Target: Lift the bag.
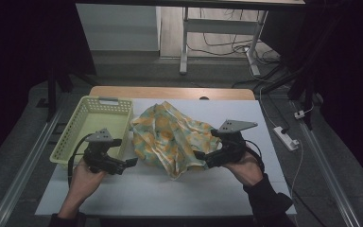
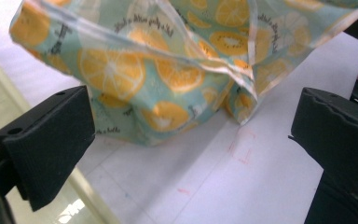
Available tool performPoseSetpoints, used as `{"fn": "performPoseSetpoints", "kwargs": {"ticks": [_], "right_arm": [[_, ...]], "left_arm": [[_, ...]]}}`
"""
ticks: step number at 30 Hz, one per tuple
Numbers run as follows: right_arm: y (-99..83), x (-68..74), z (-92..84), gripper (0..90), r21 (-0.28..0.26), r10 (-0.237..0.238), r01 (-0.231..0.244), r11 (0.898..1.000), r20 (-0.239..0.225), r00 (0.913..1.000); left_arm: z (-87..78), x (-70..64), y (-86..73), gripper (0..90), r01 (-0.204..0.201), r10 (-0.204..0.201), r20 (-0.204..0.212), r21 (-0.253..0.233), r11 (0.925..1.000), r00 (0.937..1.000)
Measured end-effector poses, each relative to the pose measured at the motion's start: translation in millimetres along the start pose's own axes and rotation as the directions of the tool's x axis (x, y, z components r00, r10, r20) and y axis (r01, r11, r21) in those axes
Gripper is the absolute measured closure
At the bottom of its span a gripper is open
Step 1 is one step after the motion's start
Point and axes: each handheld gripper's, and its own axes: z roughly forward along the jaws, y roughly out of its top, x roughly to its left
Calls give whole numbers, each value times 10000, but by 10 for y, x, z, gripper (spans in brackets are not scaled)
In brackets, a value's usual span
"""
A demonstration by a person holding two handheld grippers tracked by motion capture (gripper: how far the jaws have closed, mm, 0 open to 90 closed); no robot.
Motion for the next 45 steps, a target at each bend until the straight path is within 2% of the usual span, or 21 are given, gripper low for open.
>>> {"fn": "performPoseSetpoints", "kwargs": {"ticks": [12, 25, 33, 37, 45], "right_arm": [[-249, 26, -228, 1, 110, -10, 3, 9999, 592, 9982], [-605, -15, -420, 1, 181, 259, -285, 9994, 1308, 9911], [-944, -56, -509, 0, 135, 758, -798, 9967, 1923, 9784], [-1114, -74, -559, 0, 7, 1109, -1136, 9935, 2122, 9709], [-1374, -85, -627, 0, -82, 1530, -1555, 9878, 2361, 9596]], "left_arm": [[-175, -41, -352, 0, 400, -400, -552, -7, 9992, 9977], [-323, -41, -695, 0, 968, -986, -840, -248, 9950, 9916], [-405, -60, -854, 0, 1160, -1193, -1000, -383, 9925, 9878], [-452, -88, -928, 0, 1130, -1174, -1264, -413, 9927, 9850], [-462, -92, -1105, 0, 1028, -1029, -1588, -85, 9947, 9819]]}}
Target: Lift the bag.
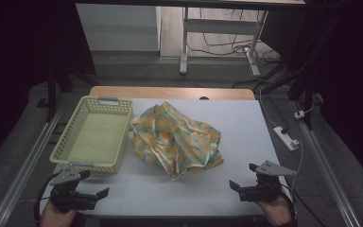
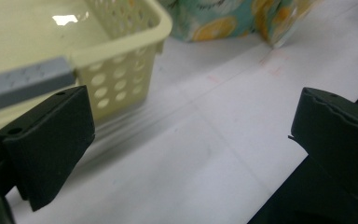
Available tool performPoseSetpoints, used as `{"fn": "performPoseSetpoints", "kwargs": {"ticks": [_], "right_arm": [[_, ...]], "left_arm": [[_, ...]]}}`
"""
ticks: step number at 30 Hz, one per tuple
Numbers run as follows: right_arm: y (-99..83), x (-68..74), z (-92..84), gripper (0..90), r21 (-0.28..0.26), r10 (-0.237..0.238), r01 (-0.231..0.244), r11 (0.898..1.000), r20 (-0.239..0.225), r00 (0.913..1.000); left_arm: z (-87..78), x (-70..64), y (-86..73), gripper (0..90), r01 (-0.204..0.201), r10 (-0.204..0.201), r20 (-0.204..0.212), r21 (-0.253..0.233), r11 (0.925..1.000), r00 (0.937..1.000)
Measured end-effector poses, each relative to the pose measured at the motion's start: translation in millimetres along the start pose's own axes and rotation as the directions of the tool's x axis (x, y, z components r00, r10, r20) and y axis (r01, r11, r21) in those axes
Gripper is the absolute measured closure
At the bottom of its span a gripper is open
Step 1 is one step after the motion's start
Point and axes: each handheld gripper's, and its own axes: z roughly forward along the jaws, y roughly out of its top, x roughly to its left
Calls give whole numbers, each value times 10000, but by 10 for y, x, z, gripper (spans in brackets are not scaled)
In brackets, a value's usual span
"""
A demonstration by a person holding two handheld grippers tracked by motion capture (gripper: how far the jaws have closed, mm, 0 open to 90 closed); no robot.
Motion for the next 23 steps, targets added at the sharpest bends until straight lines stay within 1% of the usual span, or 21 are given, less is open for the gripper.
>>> {"fn": "performPoseSetpoints", "kwargs": {"ticks": [2, 5, 8, 10, 11, 13, 14, 15, 16, 19, 23], "right_arm": [[-61, -19, -5, 0, 70, 137, -137, 9999, 73, 9999], [-154, -44, -3, 1, 277, 236, -242, 9993, 214, 9995], [-231, -63, 3, 0, 481, 349, -361, 9982, 263, 9990], [-269, -70, -1, 1, 599, 362, -378, 9975, 275, 9990], [-280, -71, -3, 1, 633, 410, -427, 9971, 273, 9988], [-310, -76, -4, 1, 825, 481, -505, 9953, 315, 9983], [-320, -79, 3, 1, 902, 501, -529, 9945, 334, 9982], [-321, -79, -4, 1, 858, 520, -550, 9948, 360, 9980], [-321, -80, -10, 2, 836, 542, -570, 9949, 353, 9979], [-321, -83, 0, 3, 1004, 575, -611, 9931, 386, 9976], [-321, -72, 21, 3, 1148, 432, -474, 9923, 386, 9983]], "left_arm": [[5, 21, -35, 0, 47, -47, -55, 51, 10000, 10000], [34, 45, -82, 0, 150, -151, 24, 170, 9997, 9999], [61, 53, -127, 0, 132, -129, -92, 396, 9991, 9999], [67, 60, -155, 0, 174, -166, -188, 460, 9988, 9997], [66, 65, -165, 0, 211, -200, -226, 524, 9984, 9995], [49, 74, -175, 0, 281, -268, -280, 486, 9984, 9992], [42, 79, -182, 0, 260, -241, -363, 537, 9982, 9991], [37, 84, -192, 0, 309, -277, -474, 675, 9972, 9985], [36, 90, -198, 0, 389, -354, -494, 712, 9967, 9982], [31, 111, -206, 0, 568, -529, -518, 753, 9955, 9973], [36, 133, -200, 0, 726, -696, -384, 824, 9939, 9968]]}}
